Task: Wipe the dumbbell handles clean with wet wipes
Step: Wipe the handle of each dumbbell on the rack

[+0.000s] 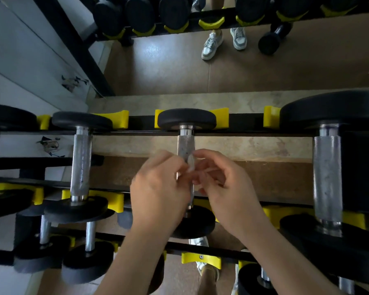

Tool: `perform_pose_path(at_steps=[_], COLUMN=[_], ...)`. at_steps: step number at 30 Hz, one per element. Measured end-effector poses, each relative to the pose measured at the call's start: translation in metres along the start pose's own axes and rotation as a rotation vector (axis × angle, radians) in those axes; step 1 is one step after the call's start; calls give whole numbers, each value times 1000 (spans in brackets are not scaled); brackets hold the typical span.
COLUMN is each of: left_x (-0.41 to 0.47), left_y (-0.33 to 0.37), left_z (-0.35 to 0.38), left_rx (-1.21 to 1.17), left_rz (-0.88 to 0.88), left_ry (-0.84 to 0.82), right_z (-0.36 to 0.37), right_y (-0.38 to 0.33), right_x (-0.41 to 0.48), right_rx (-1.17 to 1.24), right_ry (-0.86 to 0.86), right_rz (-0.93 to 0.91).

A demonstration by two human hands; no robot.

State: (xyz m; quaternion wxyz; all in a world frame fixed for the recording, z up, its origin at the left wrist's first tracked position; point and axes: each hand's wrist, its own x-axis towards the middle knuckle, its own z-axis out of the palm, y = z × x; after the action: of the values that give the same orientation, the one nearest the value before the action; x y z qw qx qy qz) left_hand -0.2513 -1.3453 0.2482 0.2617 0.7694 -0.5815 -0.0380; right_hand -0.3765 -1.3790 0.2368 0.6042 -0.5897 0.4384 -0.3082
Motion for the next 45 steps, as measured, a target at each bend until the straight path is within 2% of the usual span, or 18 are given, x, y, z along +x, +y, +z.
perform_pose_path(at_steps=[2,7,11,13,17,18,20,23,26,29,31,34,36,38,41,43,45], left_x=[1,41,39,36,39,40,39,29,10,-4,2,12,5,-5,-24,-40,-54], left_y=[-2,4,-2,-6,5,9,13,8,-7,-12,-9,-2,0,-5,-10,-9,-8], left_z=[0,16,16,9,6,7,10,7,2,0,0,1,-2,-9,-25,-28,-24], left_rx=[-14,35,140,119,-122,-126,-39,135,109,10,-97,-195,-173,-245,-385,-355,-270], left_rz=[42,153,348,284,-302,-359,-241,124,306,256,97,-111,-100,-118,-108,-54,-37], left_ry=[7,178,173,142,98,109,113,71,-21,-97,-79,-70,-98,-139,-210,-228,-239], right_z=[1,3,2,4,10,11,9,3,1,3,0,-11,-13,-7,4,8,10], right_y=[-1,6,2,-2,-7,-7,-7,-7,-1,2,0,-6,-5,1,8,8,5], right_x=[-3,1,11,14,20,23,28,29,20,7,8,17,19,16,13,24,45], right_rx=[11,25,-62,-92,-174,-202,-263,-337,-435,-346,-245,-215,-221,-252,-364,-425,-455], right_ry=[-4,74,169,167,137,152,203,289,236,90,61,-18,-73,-35,53,114,266], right_rz=[3,14,-43,-71,-124,-142,-176,-208,-249,-146,-68,-26,-33,-87,-260,-386,-451])
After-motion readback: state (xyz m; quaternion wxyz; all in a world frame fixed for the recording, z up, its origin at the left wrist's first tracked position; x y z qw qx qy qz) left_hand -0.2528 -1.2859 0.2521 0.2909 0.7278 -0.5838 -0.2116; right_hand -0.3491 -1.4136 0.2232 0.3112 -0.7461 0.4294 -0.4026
